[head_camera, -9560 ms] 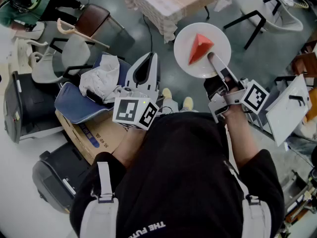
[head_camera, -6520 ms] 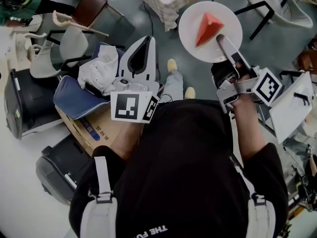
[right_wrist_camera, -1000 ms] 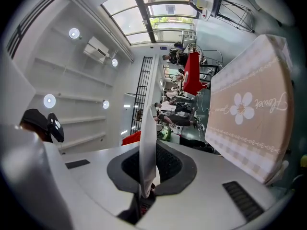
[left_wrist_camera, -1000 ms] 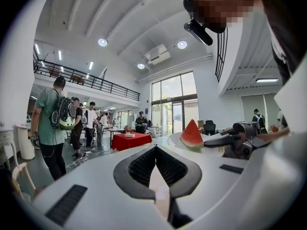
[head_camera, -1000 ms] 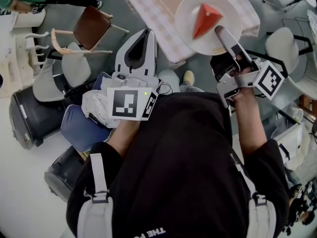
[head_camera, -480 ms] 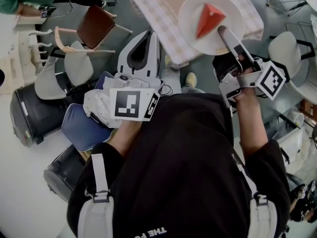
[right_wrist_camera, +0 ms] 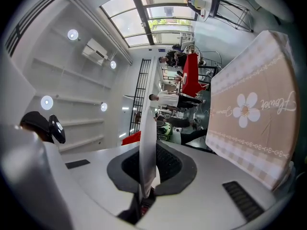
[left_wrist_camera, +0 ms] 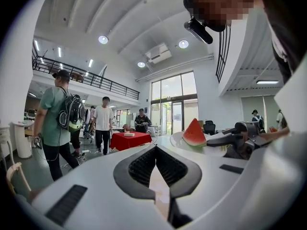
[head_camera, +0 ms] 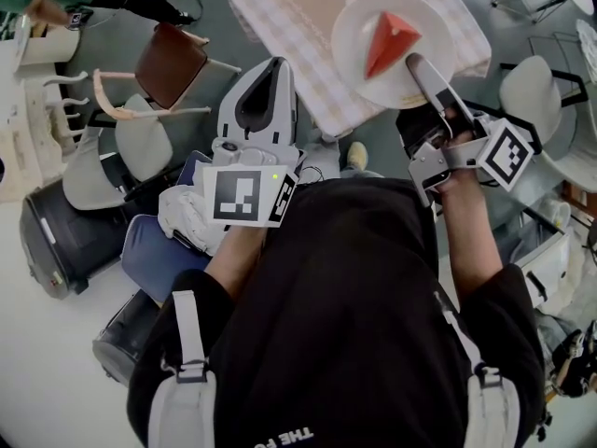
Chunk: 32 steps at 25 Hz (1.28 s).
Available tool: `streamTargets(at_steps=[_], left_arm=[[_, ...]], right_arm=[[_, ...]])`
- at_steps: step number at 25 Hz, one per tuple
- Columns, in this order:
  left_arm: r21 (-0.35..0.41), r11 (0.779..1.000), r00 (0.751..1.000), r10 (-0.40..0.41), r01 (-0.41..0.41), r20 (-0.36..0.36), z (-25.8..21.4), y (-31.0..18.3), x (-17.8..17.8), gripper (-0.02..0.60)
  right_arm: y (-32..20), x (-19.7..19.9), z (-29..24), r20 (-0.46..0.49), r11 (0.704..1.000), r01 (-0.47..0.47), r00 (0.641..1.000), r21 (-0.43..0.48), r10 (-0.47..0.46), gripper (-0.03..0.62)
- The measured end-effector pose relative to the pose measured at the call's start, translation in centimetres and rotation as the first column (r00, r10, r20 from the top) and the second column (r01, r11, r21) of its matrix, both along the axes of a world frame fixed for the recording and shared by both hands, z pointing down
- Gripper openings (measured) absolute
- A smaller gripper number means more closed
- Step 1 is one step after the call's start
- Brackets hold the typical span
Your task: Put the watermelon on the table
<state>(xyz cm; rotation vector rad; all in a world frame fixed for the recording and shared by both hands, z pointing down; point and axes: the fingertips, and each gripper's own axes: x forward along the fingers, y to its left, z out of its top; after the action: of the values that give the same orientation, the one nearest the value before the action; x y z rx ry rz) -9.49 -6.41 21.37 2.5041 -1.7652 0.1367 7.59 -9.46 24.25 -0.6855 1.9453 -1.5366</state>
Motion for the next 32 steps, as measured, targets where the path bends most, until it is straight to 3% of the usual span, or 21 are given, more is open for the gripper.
streamTargets(at_steps=[18, 32], left_arm=[[-0.017, 0.996, 0.996, 0.092, -0.092, -0.017, 0.1, -10.0, -1.5, 0.011], [-0.017, 0.989, 0.988, 0.147, -0.148, -0.039, 0.2, -14.5, -2.8, 0.011]], right_arm=[[-7.9, -1.6, -0.4, 0.006, 0.996, -0.090, 0.996, -0.020, 0.090, 0.018], [-11.3, -1.7, -1.0, -0.024, 0.986, -0.166, 0.986, -0.019, 0.166, 0.018]])
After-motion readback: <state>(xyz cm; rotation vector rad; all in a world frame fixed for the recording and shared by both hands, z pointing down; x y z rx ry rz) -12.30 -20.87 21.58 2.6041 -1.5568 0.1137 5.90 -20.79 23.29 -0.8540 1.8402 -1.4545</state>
